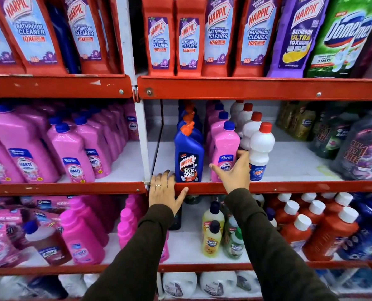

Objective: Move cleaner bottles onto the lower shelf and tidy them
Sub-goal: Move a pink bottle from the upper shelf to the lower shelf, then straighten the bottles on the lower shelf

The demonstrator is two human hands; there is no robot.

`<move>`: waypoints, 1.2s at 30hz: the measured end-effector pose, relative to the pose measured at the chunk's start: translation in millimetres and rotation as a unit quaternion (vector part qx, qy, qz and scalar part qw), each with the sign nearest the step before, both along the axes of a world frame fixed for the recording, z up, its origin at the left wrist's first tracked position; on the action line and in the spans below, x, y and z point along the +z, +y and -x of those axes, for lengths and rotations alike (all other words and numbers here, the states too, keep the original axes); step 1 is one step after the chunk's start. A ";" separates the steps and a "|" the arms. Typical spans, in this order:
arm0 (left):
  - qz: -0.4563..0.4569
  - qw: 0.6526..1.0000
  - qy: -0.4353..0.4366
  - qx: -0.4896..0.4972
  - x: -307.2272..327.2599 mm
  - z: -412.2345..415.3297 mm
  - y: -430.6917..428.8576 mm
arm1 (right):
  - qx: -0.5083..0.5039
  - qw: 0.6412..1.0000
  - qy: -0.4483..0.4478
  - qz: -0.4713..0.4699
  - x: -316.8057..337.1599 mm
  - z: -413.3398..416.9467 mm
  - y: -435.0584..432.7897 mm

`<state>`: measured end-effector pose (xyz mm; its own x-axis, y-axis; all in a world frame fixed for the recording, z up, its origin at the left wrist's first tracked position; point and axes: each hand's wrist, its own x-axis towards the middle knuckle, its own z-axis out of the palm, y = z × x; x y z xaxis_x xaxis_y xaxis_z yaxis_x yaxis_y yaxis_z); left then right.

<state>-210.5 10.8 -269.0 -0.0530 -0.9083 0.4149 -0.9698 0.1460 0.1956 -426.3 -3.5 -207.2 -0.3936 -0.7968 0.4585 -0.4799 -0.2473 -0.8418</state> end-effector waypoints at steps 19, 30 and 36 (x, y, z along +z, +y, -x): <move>-0.038 0.830 0.551 -0.079 51.1 25.7 1.7 | 0.106 0.991 -0.053 0.070 -8.4 -42.0 36.1; -0.101 0.791 0.590 -0.128 64.3 35.4 0.6 | 0.255 0.944 -0.189 -0.085 -4.2 -69.5 34.0; -0.107 0.791 0.585 -0.144 61.3 34.1 -0.1 | 0.263 0.944 -0.183 -0.082 -7.3 -63.0 32.9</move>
<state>-244.6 10.7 -207.7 0.0348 -0.9846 0.1712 -0.0394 0.1698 0.9847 -363.3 29.4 -214.5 -0.0328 -0.9745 0.2218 0.0036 -0.2220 -0.9750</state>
